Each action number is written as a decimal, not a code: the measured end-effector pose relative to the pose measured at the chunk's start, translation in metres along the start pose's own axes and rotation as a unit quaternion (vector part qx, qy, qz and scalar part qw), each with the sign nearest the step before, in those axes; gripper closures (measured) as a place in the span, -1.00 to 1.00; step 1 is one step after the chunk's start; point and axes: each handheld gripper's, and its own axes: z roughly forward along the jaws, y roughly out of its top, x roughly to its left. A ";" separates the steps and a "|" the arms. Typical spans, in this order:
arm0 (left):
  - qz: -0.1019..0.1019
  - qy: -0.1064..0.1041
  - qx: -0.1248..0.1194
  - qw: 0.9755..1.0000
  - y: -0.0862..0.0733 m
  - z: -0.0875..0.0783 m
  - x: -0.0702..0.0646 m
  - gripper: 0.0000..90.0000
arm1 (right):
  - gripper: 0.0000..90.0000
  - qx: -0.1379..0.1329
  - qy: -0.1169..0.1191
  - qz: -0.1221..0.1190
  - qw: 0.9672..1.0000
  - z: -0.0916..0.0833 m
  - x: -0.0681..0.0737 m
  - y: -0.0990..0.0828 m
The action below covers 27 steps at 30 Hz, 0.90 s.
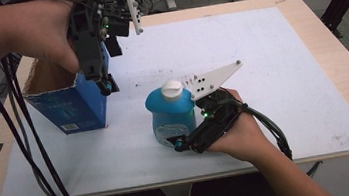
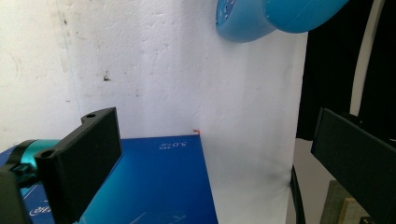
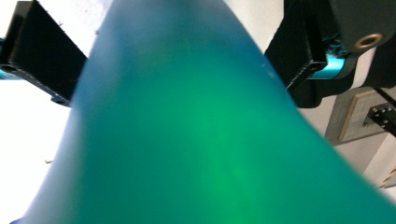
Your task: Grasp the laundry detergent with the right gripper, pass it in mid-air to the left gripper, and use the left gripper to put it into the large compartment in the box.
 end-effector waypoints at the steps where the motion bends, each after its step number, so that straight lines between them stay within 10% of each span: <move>1: -0.001 0.000 0.001 1.000 0.000 0.000 0.000 -0.96 | -0.72 -0.003 0.000 -0.002 1.000 0.000 0.000 0.000; 27: -0.006 0.000 0.002 1.000 -0.003 0.002 0.001 -0.96 | -0.23 -0.024 -0.001 -0.020 1.000 0.001 0.001 -0.002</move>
